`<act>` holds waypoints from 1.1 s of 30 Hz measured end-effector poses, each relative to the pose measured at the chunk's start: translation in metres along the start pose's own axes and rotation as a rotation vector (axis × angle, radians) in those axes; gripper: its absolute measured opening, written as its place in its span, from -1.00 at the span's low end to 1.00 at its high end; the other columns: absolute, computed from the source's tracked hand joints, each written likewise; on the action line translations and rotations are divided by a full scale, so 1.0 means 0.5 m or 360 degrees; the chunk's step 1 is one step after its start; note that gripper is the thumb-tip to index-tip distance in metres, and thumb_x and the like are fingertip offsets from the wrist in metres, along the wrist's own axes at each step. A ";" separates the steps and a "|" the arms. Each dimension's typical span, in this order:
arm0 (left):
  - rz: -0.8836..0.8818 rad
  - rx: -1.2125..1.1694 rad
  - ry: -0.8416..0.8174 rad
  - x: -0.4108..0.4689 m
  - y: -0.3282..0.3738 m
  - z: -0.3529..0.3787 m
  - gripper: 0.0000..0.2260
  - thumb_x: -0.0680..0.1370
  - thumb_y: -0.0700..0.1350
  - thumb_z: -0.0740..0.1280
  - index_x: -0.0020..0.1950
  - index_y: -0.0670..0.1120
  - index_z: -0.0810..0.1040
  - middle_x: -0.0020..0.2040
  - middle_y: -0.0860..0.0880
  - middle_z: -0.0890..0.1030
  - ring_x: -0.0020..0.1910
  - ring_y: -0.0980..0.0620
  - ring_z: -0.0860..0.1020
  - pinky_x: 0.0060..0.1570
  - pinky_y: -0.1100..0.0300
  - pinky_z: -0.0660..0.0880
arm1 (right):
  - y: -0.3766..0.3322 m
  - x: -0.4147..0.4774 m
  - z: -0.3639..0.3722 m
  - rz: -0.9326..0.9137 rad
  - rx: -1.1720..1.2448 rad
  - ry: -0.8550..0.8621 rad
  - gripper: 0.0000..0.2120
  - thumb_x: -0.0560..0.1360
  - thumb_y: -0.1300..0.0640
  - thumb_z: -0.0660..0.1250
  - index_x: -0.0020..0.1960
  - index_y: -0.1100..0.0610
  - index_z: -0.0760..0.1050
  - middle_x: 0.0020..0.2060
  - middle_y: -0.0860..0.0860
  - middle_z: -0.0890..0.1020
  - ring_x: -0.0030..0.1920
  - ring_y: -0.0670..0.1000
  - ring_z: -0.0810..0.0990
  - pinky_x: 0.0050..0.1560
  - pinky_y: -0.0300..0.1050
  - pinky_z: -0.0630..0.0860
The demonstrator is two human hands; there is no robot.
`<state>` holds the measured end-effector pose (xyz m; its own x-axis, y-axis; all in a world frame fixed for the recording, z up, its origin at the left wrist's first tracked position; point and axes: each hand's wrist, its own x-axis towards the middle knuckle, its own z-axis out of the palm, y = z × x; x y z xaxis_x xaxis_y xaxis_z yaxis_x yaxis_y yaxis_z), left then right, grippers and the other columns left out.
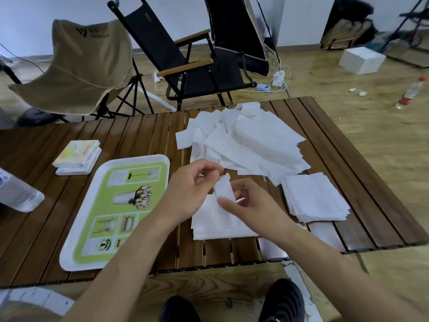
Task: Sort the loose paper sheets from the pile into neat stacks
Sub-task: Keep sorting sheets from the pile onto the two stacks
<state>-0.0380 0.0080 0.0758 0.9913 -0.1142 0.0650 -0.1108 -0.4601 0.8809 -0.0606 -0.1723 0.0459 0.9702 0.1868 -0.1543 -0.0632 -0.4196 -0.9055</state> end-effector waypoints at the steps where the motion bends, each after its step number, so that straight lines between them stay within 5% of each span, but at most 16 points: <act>1: -0.0002 -0.0002 -0.0014 -0.001 -0.001 0.000 -0.86 0.65 -0.10 0.35 0.16 0.02 0.66 0.01 0.14 0.71 0.01 0.19 0.67 0.08 0.19 0.61 | 0.001 0.004 -0.004 0.0012 0.0050 0.0064 -0.56 0.52 -0.18 0.42 0.29 -0.01 0.45 -0.05 -0.13 0.63 -0.08 -0.14 0.63 -0.07 -0.22 0.53; 6: -0.0012 0.0003 -0.0050 -0.006 -0.001 0.002 -0.82 0.59 -0.14 0.44 0.18 0.03 0.64 0.00 0.08 0.71 -0.02 0.16 0.70 0.11 0.16 0.63 | -0.011 -0.005 -0.019 0.0003 -0.0040 -0.0153 -0.33 0.39 -0.39 0.37 0.36 -0.10 0.28 0.11 -0.21 0.53 0.09 -0.15 0.60 0.07 -0.25 0.55; 14: 0.0020 0.0011 0.0037 -0.007 0.004 0.008 -0.84 0.59 -0.09 0.44 0.16 -0.02 0.66 -0.11 0.12 0.76 -0.08 0.19 0.71 0.09 0.14 0.64 | 0.004 -0.002 -0.006 -0.0065 -0.0366 -0.0055 -0.54 0.61 -0.05 0.33 0.45 0.02 0.34 0.21 -0.10 0.56 0.06 -0.15 0.55 -0.10 -0.39 0.41; 17: -0.0009 -0.0039 0.0029 -0.005 0.003 0.000 -0.84 0.57 -0.13 0.46 0.15 -0.03 0.66 -0.10 0.10 0.76 -0.07 0.14 0.72 0.06 0.16 0.64 | 0.008 0.000 -0.009 -0.0087 -0.0331 -0.0077 -0.48 0.56 -0.09 0.39 0.45 -0.02 0.32 0.19 -0.12 0.57 0.09 -0.14 0.59 0.00 -0.28 0.54; 21: -0.0065 -0.0151 0.0034 -0.005 0.004 -0.006 -0.79 0.52 -0.24 0.50 0.14 -0.07 0.67 -0.08 0.04 0.76 -0.08 0.13 0.72 0.01 0.22 0.66 | 0.012 0.006 -0.010 -0.0094 -0.0465 0.0128 -0.61 0.57 0.13 0.36 0.37 -0.02 0.40 0.05 -0.10 0.59 -0.04 -0.14 0.59 -0.05 -0.20 0.59; 24: -0.0107 -0.0285 0.0052 -0.006 0.006 -0.005 -0.77 0.50 -0.28 0.51 0.12 -0.07 0.67 -0.03 0.01 0.74 -0.08 0.07 0.72 0.00 0.17 0.66 | 0.005 0.012 -0.013 -0.0072 -0.0166 0.0187 -0.91 0.61 0.12 0.32 0.08 -0.01 0.56 -0.17 -0.17 0.62 -0.22 -0.19 0.56 -0.24 -0.31 0.44; 26: -0.0144 -0.0397 0.0051 -0.004 0.010 -0.008 -0.73 0.49 -0.29 0.52 0.15 -0.08 0.67 0.07 0.03 0.73 -0.07 0.01 0.72 0.09 0.06 0.66 | -0.003 0.016 -0.020 0.0013 0.0200 0.0164 -0.86 0.64 0.10 0.30 -0.06 0.01 0.60 -0.27 -0.15 0.64 -0.28 -0.17 0.58 -0.24 -0.30 0.42; 29: -0.0184 -0.0509 0.0030 -0.005 0.017 -0.012 -0.68 0.49 -0.27 0.52 0.20 -0.03 0.64 0.16 0.07 0.70 0.00 -0.05 0.71 0.22 -0.08 0.60 | -0.010 0.016 -0.031 0.0161 0.0553 0.0016 -0.82 0.59 -0.01 0.38 0.15 -0.01 0.66 -0.03 -0.11 0.75 0.01 -0.08 0.71 0.00 -0.16 0.58; 33: -0.0200 -0.0669 -0.0009 -0.007 0.022 -0.010 -0.69 0.53 -0.24 0.48 0.25 -0.03 0.62 0.19 0.05 0.70 0.12 0.00 0.69 0.28 -0.10 0.56 | -0.013 0.017 -0.036 0.0159 0.0680 -0.0008 -0.73 0.53 -0.04 0.46 0.18 0.02 0.66 0.02 -0.04 0.75 0.04 0.00 0.73 0.04 -0.07 0.61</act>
<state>-0.0426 0.0078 0.0878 0.9947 -0.0855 -0.0566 0.0504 -0.0727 0.9961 -0.0477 -0.1837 0.0575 0.9533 0.1690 -0.2503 -0.2486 -0.0312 -0.9681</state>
